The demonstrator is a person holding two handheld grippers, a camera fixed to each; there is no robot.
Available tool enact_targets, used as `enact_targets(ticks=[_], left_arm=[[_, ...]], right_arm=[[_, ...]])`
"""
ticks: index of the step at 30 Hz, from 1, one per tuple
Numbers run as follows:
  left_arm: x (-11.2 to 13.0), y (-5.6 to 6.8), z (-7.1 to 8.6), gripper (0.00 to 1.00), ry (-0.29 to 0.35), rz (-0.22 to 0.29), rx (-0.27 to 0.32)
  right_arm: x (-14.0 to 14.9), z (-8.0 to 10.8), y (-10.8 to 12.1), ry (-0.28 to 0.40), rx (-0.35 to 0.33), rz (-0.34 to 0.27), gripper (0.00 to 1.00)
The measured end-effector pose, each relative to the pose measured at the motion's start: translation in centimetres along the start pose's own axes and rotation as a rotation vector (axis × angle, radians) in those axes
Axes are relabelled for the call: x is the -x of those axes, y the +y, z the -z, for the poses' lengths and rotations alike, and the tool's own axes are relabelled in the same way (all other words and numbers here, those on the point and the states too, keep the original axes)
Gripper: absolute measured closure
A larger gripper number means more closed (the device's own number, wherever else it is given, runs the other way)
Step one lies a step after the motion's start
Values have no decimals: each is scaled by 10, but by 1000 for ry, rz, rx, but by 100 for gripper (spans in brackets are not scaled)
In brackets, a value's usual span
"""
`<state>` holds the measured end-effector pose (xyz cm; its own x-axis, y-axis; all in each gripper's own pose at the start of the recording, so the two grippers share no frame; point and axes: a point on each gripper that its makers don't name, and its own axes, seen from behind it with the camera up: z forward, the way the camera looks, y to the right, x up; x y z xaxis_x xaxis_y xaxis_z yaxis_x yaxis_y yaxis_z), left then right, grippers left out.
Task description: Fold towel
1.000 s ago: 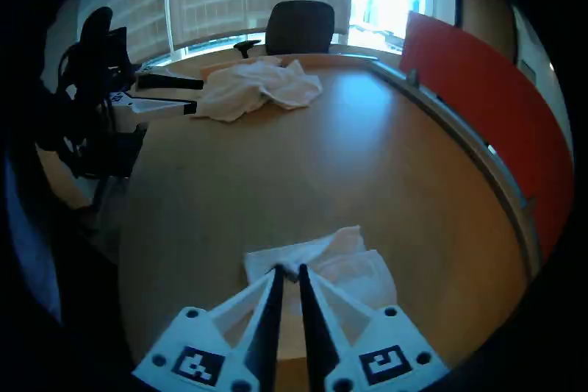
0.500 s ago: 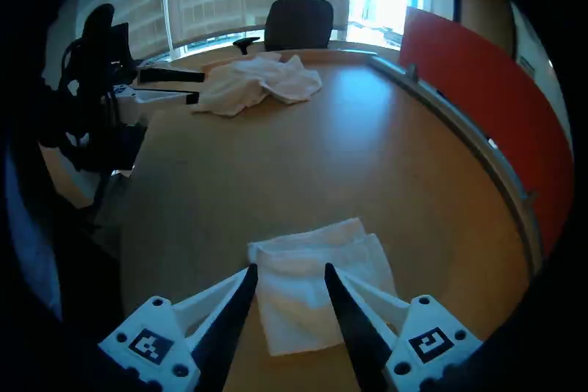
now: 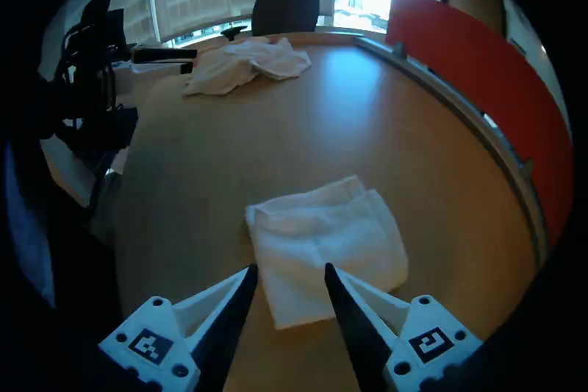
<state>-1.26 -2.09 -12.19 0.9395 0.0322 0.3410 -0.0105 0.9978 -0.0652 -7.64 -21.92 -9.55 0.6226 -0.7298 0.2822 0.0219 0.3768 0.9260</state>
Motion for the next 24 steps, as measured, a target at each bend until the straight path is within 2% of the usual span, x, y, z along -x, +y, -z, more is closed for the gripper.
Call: enact_targets(ticks=[14,24], left_arm=[[0,1,-1,2,-3,-3,2],[0,3,-2,2,-5,-6,6]], right_arm=[[51,-2,-8,-79,22,-44,30],[67,-5,-10,-106,42,-79,31]])
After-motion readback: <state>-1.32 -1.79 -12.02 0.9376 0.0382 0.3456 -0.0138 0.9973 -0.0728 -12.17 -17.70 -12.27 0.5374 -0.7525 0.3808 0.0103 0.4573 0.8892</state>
